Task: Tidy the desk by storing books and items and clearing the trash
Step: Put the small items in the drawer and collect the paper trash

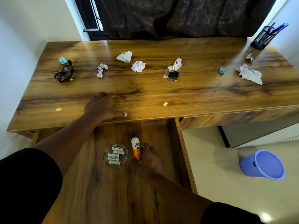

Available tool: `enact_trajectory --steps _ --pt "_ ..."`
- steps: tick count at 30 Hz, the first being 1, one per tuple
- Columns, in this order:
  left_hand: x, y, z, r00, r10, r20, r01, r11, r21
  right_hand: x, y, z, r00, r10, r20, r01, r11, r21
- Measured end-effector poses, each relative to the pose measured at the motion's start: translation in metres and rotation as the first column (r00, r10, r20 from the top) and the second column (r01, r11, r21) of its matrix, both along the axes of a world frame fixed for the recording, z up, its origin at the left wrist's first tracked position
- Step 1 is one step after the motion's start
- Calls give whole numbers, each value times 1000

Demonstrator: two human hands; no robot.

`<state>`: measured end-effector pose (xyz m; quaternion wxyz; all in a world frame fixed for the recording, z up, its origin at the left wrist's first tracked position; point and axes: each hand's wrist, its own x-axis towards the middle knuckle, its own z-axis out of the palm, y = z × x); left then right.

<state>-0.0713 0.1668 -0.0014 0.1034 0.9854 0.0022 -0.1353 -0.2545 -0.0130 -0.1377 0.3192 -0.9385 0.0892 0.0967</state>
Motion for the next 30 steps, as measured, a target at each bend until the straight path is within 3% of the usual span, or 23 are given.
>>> enact_trajectory --steps 3,6,10,14,18,22,26,30 --pt "0 0 0 1000 -13 -7 13 1000 18 0 -6 8 999 6 48 -6 1000 8" --pt "4 -1 0 999 -37 -16 37 999 33 7 -18 28 984 56 172 -42 996 -84" --pt "18 -27 7 968 -234 94 229 972 60 45 -44 66 932 17 362 24 994 -108" --pt "40 -86 18 921 -326 214 343 938 -48 110 -89 80 882 3 472 37 997 -74" --pt "77 -139 24 868 -408 283 448 889 -95 187 -133 87 904 114 412 -16 972 -234" --pt "129 -169 24 831 -464 306 498 866 -41 257 -168 90 946 147 290 -39 937 -348" --pt "160 -185 16 791 -565 236 568 821 60 297 -188 95 968 108 229 -39 958 -284" --pt "177 -198 5 769 -615 173 612 787 80 322 -200 96 974 170 149 -108 930 -353"
